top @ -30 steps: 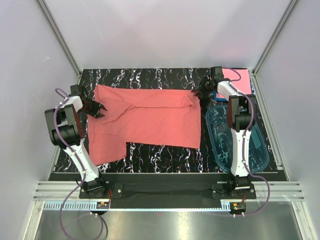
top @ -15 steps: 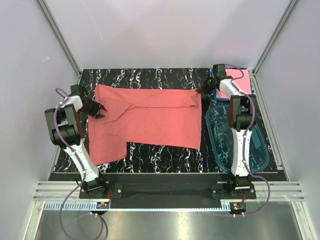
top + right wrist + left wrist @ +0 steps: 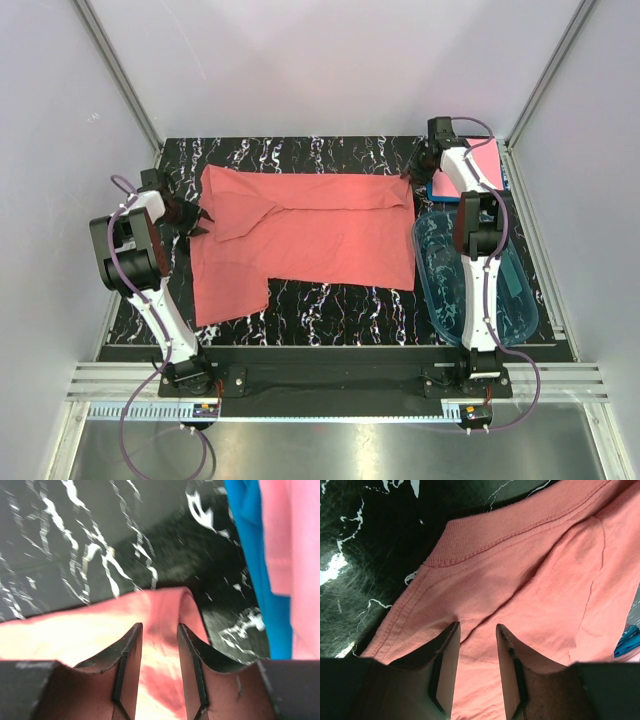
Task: Fold and stack the t-shirts
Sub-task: Fold the tshirt
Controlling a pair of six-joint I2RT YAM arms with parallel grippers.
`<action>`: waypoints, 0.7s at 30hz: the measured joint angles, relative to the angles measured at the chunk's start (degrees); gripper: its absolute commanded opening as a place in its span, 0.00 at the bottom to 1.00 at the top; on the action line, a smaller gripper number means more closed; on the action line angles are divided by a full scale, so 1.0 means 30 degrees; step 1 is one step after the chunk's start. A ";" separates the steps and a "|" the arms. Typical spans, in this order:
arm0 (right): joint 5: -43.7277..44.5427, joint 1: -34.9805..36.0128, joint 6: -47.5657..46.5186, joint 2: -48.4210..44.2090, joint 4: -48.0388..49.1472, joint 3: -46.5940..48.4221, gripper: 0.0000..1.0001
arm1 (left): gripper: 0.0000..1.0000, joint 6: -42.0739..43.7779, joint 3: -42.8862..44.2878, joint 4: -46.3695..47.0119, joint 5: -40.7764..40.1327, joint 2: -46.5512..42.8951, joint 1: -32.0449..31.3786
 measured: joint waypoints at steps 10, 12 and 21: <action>0.1668 0.0357 -0.1435 -0.1814 -0.2331 -0.2091 0.40 | 0.37 0.0321 0.0146 0.0466 0.0226 0.0000 -0.0554; 0.1880 0.0729 -0.1719 -0.2280 -0.2616 -0.2397 0.41 | 0.37 0.0277 0.0372 0.0576 0.0364 0.0000 -0.0809; 0.2688 0.1639 -0.2739 -0.3162 -0.2958 -0.3483 0.43 | 0.42 -0.0393 0.1508 0.1239 0.0707 0.1100 -0.1406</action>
